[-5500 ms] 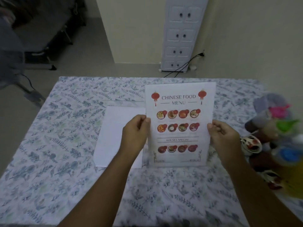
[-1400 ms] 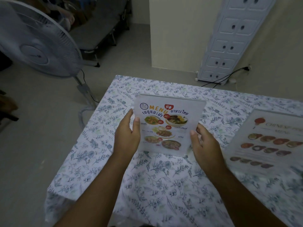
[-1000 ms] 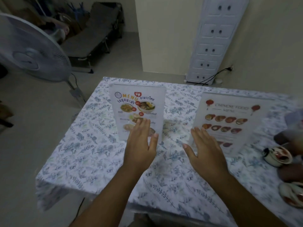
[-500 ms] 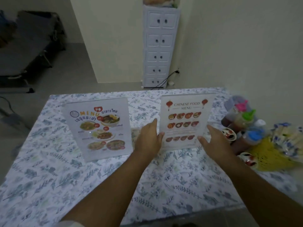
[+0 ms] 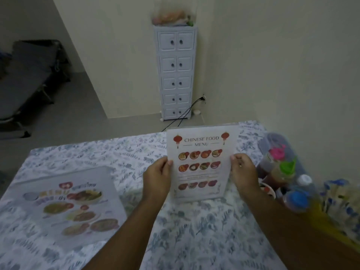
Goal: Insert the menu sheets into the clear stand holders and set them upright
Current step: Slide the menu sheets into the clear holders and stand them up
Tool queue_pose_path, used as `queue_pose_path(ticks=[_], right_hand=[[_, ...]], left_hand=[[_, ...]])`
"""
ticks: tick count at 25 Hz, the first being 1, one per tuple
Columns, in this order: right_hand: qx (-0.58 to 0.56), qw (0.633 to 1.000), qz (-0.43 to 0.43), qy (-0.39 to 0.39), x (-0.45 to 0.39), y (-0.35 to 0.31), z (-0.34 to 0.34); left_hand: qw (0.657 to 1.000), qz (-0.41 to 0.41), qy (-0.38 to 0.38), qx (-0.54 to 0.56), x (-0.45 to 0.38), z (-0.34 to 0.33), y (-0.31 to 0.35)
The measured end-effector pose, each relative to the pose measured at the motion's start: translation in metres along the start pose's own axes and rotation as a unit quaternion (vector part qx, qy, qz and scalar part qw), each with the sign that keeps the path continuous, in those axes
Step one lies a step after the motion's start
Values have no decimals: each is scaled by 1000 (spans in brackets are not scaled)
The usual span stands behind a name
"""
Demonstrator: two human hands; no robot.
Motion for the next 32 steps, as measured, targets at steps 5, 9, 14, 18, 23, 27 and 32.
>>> queue_pose_path(ticks=[5, 9, 14, 18, 23, 27, 32], right_hand=[[2, 996, 76, 38, -140, -70, 59], [53, 996, 74, 16, -240, -76, 118], [51, 997, 63, 13, -308, -23, 166], [85, 994, 53, 32, -324, 21, 170], [86, 995, 44, 31, -324, 42, 167], [116, 991, 5, -61, -308, 27, 158], [240, 965, 37, -103, -233, -14, 144]], left_hand=[[998, -26, 30, 54, -128, -39, 72], [996, -29, 7, 80, -211, -101, 103], [997, 0, -36, 70, -277, -178, 94], [996, 1, -46, 71, -281, -215, 78], [998, -5, -22, 61, -280, -225, 76], [997, 12, -69, 14, -265, -217, 95], [990, 32, -107, -81, -204, -170, 95]])
Point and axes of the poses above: each hand's wrist, its own x-axis away from the middle knuckle, its own z-axis out of the back of the hand, y = z × x, the point moved 2 cm from there along -x, towards the middle knuckle, and after that the axes turned 15 degrees about -y, right-handed, at the moved point
